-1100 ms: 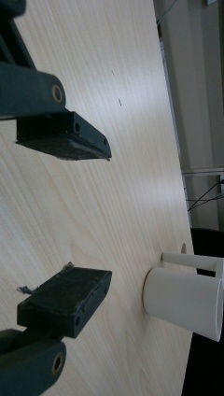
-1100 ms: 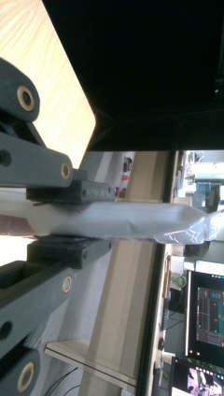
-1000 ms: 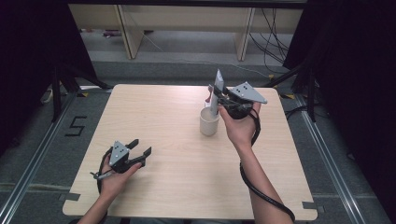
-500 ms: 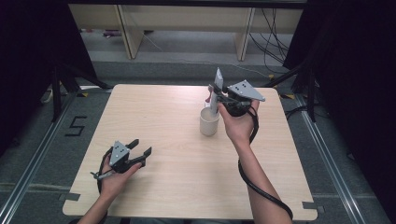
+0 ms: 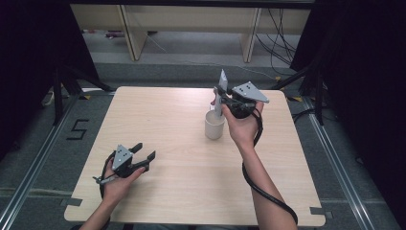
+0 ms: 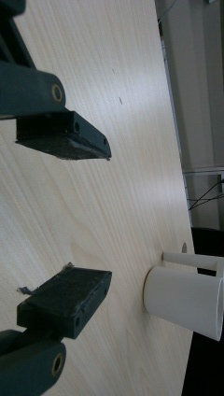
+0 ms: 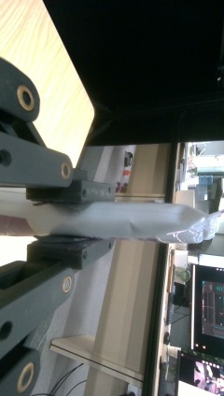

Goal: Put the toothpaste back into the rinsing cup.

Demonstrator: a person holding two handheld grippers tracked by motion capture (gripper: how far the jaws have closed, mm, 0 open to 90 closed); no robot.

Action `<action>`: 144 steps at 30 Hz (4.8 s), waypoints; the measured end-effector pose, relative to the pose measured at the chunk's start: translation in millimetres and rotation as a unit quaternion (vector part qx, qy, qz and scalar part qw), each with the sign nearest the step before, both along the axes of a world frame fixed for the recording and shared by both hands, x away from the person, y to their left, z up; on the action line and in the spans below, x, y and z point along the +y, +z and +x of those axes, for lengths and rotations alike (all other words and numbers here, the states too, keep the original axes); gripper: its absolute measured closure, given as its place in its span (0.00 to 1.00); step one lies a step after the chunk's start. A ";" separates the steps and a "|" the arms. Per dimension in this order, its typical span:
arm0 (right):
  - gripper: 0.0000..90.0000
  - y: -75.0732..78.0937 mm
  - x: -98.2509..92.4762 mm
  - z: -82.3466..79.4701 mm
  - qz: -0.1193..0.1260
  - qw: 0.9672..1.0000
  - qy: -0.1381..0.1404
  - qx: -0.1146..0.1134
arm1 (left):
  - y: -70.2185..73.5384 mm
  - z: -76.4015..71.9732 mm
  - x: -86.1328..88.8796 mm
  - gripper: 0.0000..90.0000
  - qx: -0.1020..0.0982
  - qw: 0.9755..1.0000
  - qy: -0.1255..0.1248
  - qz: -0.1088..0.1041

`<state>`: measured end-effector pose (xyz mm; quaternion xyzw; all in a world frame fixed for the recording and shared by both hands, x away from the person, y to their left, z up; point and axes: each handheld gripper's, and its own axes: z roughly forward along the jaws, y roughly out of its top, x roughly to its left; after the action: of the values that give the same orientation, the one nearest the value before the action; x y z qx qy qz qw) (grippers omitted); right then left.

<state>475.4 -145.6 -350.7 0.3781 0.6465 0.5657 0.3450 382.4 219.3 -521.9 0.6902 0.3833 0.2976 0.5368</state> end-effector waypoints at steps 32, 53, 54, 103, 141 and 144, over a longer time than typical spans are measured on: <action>0.85 -27.5 7.3 12.7 -0.001 1.000 -0.011 0.027 | 0.0 -0.1 -0.2 0.38 0.001 1.000 0.000 0.000; 0.85 -44.2 8.8 20.7 -0.017 0.999 -0.011 0.039 | 0.0 -0.2 -0.5 0.38 0.001 1.000 -0.001 -0.002; 0.85 -44.6 9.8 19.7 -0.009 0.999 -0.013 0.047 | 0.0 -0.2 -0.5 0.38 0.002 1.000 -0.001 -0.002; 0.85 -76.8 12.9 29.5 -0.029 0.997 -0.017 0.076 | 0.1 -0.6 -1.2 0.38 0.003 1.000 -0.003 0.000; 0.83 -85.9 7.2 22.1 -0.051 0.996 -0.012 0.073 | 0.0 -0.8 -1.9 0.38 0.001 1.000 -0.004 0.000; 0.83 -85.6 6.3 21.1 -0.052 0.996 -0.005 0.078 | 0.0 -0.7 -2.0 0.38 0.001 1.000 -0.004 0.001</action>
<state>496.5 -139.2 -436.4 0.4063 0.6981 0.4983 0.3152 381.7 217.2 -521.9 0.6926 0.3810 0.2946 0.5371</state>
